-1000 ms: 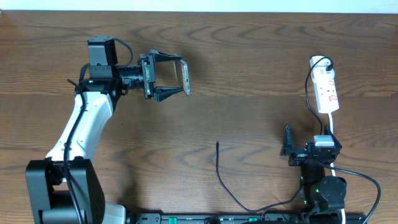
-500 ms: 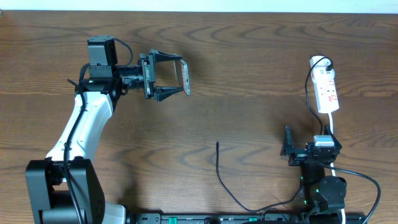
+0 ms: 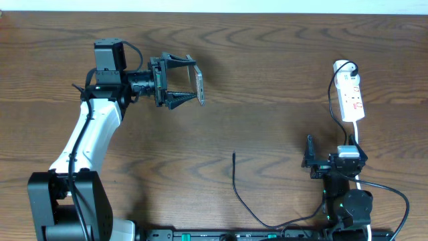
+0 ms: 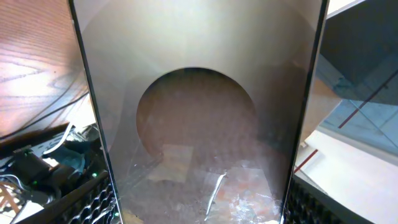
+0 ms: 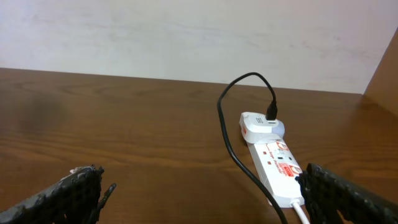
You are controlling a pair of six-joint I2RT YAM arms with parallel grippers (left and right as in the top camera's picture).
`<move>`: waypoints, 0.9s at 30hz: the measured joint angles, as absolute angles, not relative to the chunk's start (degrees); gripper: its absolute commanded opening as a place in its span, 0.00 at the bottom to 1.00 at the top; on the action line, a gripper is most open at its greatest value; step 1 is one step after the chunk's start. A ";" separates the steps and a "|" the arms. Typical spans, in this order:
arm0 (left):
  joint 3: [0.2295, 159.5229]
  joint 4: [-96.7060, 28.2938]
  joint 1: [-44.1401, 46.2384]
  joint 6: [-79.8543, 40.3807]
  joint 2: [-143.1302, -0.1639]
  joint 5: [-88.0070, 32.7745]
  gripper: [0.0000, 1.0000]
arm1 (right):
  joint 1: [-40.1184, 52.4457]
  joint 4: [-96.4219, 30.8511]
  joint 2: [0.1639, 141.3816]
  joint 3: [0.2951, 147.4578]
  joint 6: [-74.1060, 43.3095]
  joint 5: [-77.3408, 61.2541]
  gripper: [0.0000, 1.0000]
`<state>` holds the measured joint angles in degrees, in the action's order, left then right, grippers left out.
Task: Plug charger to phone and switch on socket
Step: 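Lift the phone with the left gripper and raise it upright, then tilt the held phone toward the table center with the left gripper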
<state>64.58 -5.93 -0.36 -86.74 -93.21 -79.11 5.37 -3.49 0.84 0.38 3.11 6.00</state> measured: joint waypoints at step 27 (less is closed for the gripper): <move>64.58 -5.93 -0.36 -83.44 -93.21 -79.11 0.07 | 5.37 -3.49 0.84 0.38 3.11 6.00 0.99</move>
<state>64.58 -5.93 -0.36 -83.44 -93.21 -79.11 5.37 -3.49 0.84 0.38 3.11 6.00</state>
